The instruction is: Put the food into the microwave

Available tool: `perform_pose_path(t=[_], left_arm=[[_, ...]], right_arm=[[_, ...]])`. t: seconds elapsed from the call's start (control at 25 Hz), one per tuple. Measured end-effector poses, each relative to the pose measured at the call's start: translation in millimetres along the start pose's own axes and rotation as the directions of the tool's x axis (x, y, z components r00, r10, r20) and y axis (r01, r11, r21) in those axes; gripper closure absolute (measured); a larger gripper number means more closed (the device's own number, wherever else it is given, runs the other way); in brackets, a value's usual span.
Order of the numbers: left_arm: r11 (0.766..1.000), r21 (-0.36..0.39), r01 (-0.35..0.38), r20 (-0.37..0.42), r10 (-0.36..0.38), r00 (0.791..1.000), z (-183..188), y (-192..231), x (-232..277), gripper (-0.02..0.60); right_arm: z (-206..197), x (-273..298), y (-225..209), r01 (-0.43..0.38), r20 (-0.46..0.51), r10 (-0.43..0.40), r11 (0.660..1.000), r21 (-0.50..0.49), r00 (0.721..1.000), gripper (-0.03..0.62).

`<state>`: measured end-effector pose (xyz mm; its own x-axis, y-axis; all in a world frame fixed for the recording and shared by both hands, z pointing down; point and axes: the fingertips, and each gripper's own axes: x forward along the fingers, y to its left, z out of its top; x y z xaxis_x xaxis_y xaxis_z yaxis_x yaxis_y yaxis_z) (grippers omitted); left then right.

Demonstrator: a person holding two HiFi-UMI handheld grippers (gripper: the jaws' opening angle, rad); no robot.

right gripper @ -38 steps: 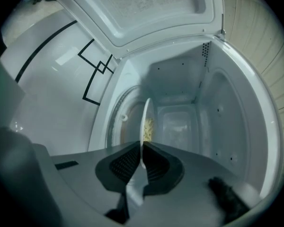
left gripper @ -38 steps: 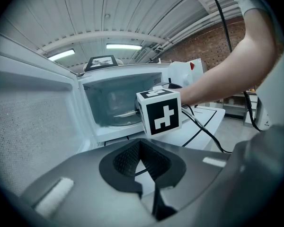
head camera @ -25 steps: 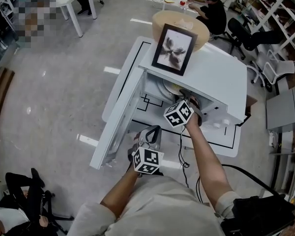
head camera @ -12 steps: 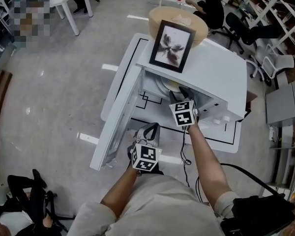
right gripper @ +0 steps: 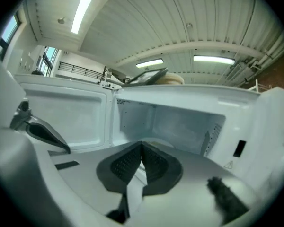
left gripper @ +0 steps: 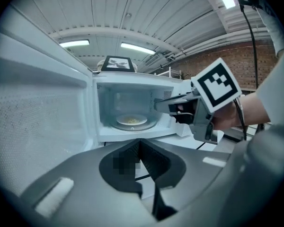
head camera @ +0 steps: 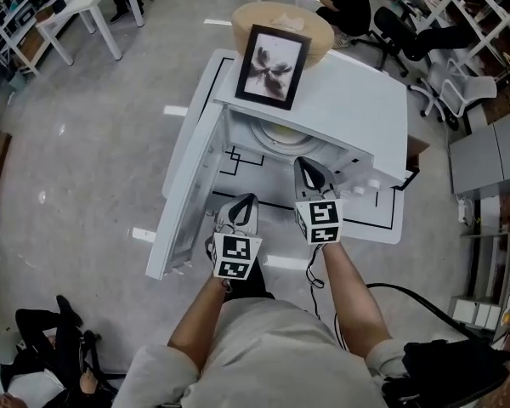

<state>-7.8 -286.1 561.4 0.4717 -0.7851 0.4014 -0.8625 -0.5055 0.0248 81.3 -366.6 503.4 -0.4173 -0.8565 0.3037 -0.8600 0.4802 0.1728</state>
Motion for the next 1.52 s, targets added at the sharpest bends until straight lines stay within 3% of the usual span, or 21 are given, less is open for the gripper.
perform_pose_path(t=[0.24,0.68,1.52], left_arm=[[0.999,0.024,0.039,0.081,-0.041,0.996,36,-27,-22,0.575],[0.995,0.058,0.086,0.163,-0.095,0.982,62,-83,-64,0.575],[0.986,0.092,0.137,0.153,-0.150,0.977,68,-94,-80,0.575]], right_arm=[[9,-66,27,-0.066,0.050,0.062,0.994,0.081,0.997,0.582],[23,-156,47,-0.010,0.105,0.001,0.996,0.088,0.994,0.583],[36,-166,66,0.001,0.135,-0.010,0.998,0.068,0.991,0.583]])
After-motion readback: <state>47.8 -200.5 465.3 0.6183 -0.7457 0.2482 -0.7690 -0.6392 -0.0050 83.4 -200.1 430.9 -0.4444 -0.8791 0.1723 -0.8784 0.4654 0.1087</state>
